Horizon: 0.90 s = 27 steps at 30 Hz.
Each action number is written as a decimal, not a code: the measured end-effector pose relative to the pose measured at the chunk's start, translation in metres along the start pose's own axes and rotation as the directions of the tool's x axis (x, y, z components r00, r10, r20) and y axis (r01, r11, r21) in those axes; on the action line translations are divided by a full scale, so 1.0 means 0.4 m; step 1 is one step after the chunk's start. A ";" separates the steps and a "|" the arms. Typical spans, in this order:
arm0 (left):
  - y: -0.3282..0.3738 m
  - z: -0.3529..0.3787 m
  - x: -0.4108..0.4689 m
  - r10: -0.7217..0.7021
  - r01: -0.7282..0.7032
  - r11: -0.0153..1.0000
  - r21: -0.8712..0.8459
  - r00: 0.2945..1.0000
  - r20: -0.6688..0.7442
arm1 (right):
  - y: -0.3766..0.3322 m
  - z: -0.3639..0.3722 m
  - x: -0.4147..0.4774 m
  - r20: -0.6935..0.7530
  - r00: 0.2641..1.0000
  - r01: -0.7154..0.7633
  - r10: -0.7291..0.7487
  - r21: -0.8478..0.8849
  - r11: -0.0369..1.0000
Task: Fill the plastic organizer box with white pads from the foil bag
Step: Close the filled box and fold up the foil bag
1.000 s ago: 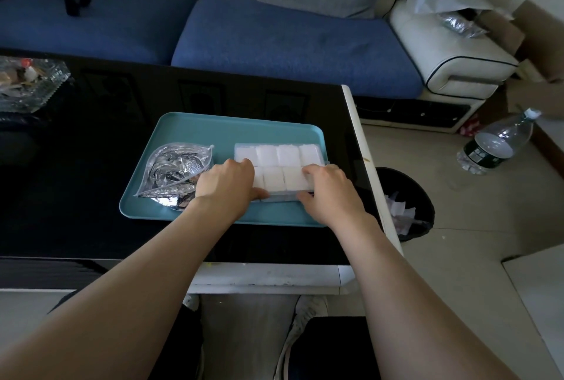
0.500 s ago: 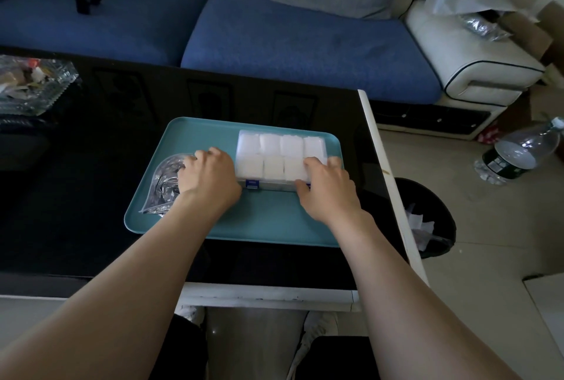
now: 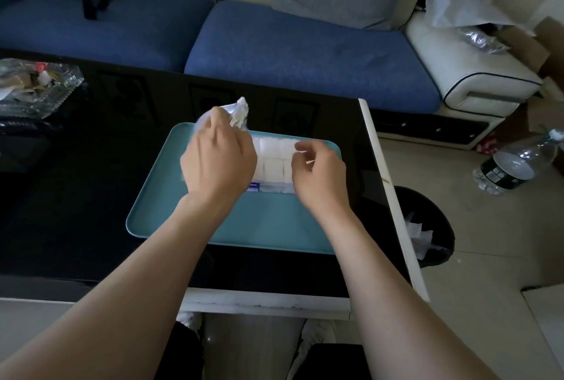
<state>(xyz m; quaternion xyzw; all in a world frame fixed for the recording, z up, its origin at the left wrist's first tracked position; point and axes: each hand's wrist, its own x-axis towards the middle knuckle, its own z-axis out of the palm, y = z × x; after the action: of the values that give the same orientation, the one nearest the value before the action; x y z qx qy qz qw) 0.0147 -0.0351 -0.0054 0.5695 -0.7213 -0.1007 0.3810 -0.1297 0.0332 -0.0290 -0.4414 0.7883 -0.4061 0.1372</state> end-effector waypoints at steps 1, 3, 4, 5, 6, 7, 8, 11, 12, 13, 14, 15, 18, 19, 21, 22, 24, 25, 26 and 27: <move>0.008 -0.006 -0.002 0.015 -0.016 0.997 -0.079 1.000 -0.005 | -0.019 -0.002 -0.005 0.035 0.998 -0.059 0.053 0.197 0.979; 0.025 -0.022 -0.009 0.062 -0.059 0.971 -0.232 0.998 0.004 | -0.044 -0.009 -0.015 0.142 0.983 -0.167 0.116 0.429 0.888; 0.033 -0.029 -0.011 0.065 -0.056 0.947 -0.316 0.998 0.016 | -0.049 -0.012 -0.020 0.207 0.970 -0.213 0.124 0.496 0.842; 0.041 -0.034 -0.013 0.050 -0.030 0.917 -0.398 0.998 0.042 | -0.051 -0.017 -0.025 0.265 0.957 -0.247 0.117 0.537 0.807; 0.047 -0.037 -0.014 0.031 0.010 0.884 -0.468 0.996 0.080 | -0.051 -0.021 -0.030 0.301 0.949 -0.260 0.099 0.561 0.786; 0.053 -0.038 -0.015 0.016 0.051 0.851 -0.523 0.992 0.124 | -0.051 -0.028 -0.036 0.314 0.946 -0.253 0.077 0.573 0.780; 0.057 -0.038 -0.015 0.004 0.094 0.818 -0.568 0.986 0.169 | -0.048 -0.032 -0.040 0.308 0.949 -0.235 0.059 0.573 0.785; 0.060 -0.036 -0.013 -0.066 0.255 0.708 -0.659 0.952 0.298 | -0.039 -0.052 -0.048 0.264 0.960 -0.238 0.092 0.601 0.763; 0.058 -0.034 -0.012 -0.092 0.305 0.672 -0.675 0.939 0.332 | -0.036 -0.057 -0.046 0.273 0.953 -0.279 0.130 0.629 0.726; 0.060 -0.034 -0.013 -0.109 0.346 0.640 -0.686 0.925 0.364 | -0.032 -0.064 -0.045 0.297 0.939 -0.332 0.173 0.656 0.678; 0.061 -0.033 -0.014 -0.120 0.380 0.615 -0.691 0.911 0.394 | -0.026 -0.071 -0.044 0.328 0.920 -0.386 0.212 0.674 0.630; 0.061 -0.032 -0.015 -0.129 0.411 0.599 -0.687 0.896 0.424 | -0.022 -0.077 -0.041 0.355 0.901 -0.433 0.250 0.682 0.590; 0.055 -0.031 -0.011 -0.171 0.498 0.603 -0.623 0.844 0.509 | 0.013 -0.096 -0.035 0.360 0.873 -0.486 0.328 0.704 0.519; 0.050 -0.033 -0.010 -0.186 0.513 0.635 -0.578 0.827 0.530 | 0.026 -0.105 -0.033 0.322 0.881 -0.470 0.347 0.688 0.553; 0.040 -0.031 -0.009 -0.201 0.509 0.722 -0.469 0.803 0.561 | 0.059 -0.117 -0.025 0.167 0.921 -0.384 0.353 0.549 0.742; 0.036 -0.030 -0.013 -0.204 0.498 0.764 -0.409 0.789 0.580 | 0.072 -0.118 -0.024 0.081 0.943 -0.324 0.324 0.451 0.832; 0.034 -0.022 -0.019 -0.232 0.499 0.808 -0.312 0.757 0.610 | 0.088 -0.113 -0.020 -0.044 0.963 -0.235 0.266 0.346 0.909; 0.036 -0.018 -0.021 -0.257 0.513 0.806 -0.295 0.752 0.607 | 0.089 -0.110 -0.021 -0.079 0.961 -0.222 0.265 0.349 0.911; 0.041 -0.016 -0.021 -0.285 0.528 0.794 -0.300 0.760 0.584 | 0.087 -0.107 -0.020 -0.096 0.953 -0.231 0.286 0.377 0.897; 0.047 -0.015 -0.022 -0.313 0.535 0.782 -0.320 0.781 0.540 | 0.081 -0.106 -0.019 -0.099 0.939 -0.255 0.328 0.437 0.862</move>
<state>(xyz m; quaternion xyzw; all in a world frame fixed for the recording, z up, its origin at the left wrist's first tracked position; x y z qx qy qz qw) 0.0052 -0.0192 0.0059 0.5745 -0.5932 -0.4845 0.2886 -0.1686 0.0706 -0.0281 -0.2407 0.7495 -0.5758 0.2208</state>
